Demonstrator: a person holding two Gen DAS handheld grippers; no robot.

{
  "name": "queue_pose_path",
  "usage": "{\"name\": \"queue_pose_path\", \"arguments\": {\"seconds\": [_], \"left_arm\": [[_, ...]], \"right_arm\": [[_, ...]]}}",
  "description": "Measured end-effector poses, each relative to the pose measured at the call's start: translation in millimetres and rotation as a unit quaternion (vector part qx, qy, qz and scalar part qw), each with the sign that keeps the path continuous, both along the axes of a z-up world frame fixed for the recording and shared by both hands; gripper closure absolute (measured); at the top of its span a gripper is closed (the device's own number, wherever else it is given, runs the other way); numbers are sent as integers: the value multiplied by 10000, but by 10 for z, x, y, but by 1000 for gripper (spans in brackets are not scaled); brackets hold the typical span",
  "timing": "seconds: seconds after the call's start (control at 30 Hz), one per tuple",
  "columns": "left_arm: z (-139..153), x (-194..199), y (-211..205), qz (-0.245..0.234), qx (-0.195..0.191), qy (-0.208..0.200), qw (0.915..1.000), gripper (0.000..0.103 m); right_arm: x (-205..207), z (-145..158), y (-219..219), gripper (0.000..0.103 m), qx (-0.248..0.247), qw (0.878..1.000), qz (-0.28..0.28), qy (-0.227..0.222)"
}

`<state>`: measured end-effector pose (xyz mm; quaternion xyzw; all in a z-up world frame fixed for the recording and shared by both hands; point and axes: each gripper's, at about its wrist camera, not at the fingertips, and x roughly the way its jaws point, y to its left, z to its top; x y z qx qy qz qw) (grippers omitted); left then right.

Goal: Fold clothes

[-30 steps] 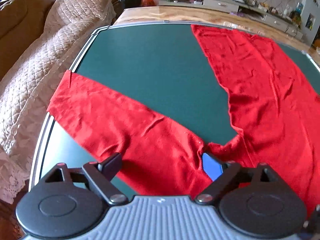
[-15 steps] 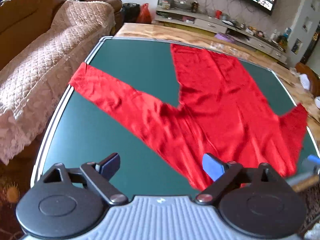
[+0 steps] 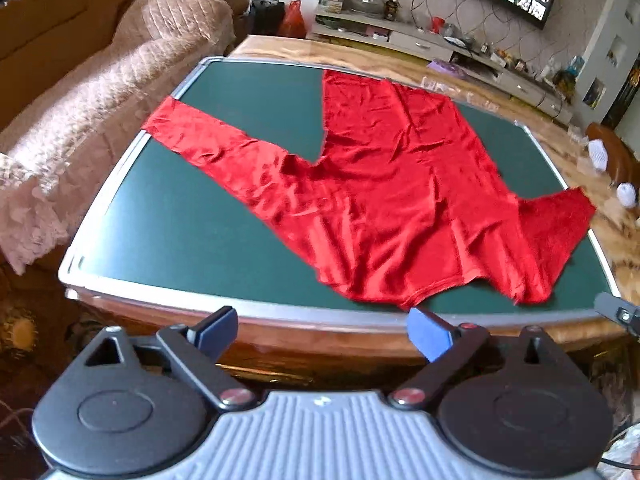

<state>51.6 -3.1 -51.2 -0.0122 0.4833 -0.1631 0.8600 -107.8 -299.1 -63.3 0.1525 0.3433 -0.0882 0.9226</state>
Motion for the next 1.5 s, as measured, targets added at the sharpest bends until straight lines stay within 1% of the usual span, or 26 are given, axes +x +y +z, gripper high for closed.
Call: {"name": "queue_pose_path", "arguments": {"seconds": [0.03,0.1,0.17,0.27,0.33,0.43,0.47,0.53,0.6,0.63,0.7,0.77,0.8,0.83,0.87,0.9,0.97,1.07,1.13,1.2,1.23,1.3,1.37,1.4,1.47,1.5], "left_arm": [[13,105,-63,-35,3,-6,10000,8],[41,318,-193,-100,17,-24,9999,8],[57,666,-398,-105,113,-111,9998,8],[65,1262,-744,-153,204,-221,9994,8],[69,1661,-976,-185,255,-296,9991,10],[42,2301,-1332,-247,19,-409,9989,11],[3,2479,-1411,-284,-136,-410,9987,11],[-158,2898,-1582,-306,-399,-263,9984,16],[-367,3258,-1753,-326,-344,-79,9988,25],[-477,3421,-1823,-291,-303,-7,9991,26],[-686,3723,-1934,-196,-229,114,9995,35],[-886,3999,-2021,-82,-166,216,9996,40],[-963,4071,-2051,-46,-192,264,9995,44],[-1030,4140,-2077,-85,-208,315,9993,45],[-1090,4205,-2104,-128,-215,355,9991,45],[-1097,4223,-2131,-202,-152,308,9992,45],[-1110,4260,-2185,-347,-16,214,9992,45],[-1105,4227,-2257,-530,581,37,9969,64],[-1117,4167,-2303,-588,833,-97,9947,65],[-1129,4128,-2329,-592,960,-168,9935,65],[-1133,4119,-2335,-575,978,-180,9934,64],[-1125,4118,-2335,-502,1067,-209,9928,50],[-1134,4126,-2302,-439,1054,-198,9933,48],[-1133,4138,-2302,-428,1112,-221,9926,43],[-1123,4136,-2283,-380,1157,-249,9922,39],[-1123,4139,-2265,-312,1168,-255,9923,33]], "right_arm": [[71,10,-26,29,39,10000,79,-11],[358,79,-150,29,-120,9997,227,8],[679,155,-287,29,-234,9991,342,4],[1379,222,-559,29,-296,9990,330,74],[1976,233,-723,29,-504,9984,226,130],[2834,155,-993,29,-541,9978,228,322],[3068,96,-1085,29,-405,9982,267,365],[3531,-49,-1254,29,-130,9981,427,435],[3914,-228,-1348,29,-256,9969,446,590],[4102,-322,-1395,30,-338,9962,427,686],[4391,-500,-1496,31,-183,9958,385,806],[4635,-667,-1606,34,25,9956,341,872],[4709,-740,-1633,39,87,9953,334,901],[4809,-825,-1652,45,89,9948,324,963],[4894,-897,-1657,49,79,9940,361,1033],[4959,-974,-1656,54,73,9931,412,1097],[5036,-1073,-1627,56,45,9922,456,1161],[5085,-1082,-1598,62,-214,9915,456,1203],[5097,-1085,-1600,73,-358,9903,421,1278],[5081,-1088,-1644,78,-434,9900,314,1306],[5070,-1084,-1677,78,-412,9903,257,1305],[5054,-1078,-1681,79,-542,9891,238,1345],[5054,-1078,-1674,79,-639,9883,221,1368],[5054,-1077,-1673,79,-645,9882,215,1370],[5057,-1077,-1661,79,-683,9879,205,1374],[5060,-1078,-1646,79,-737,9875,221,1379]]}}
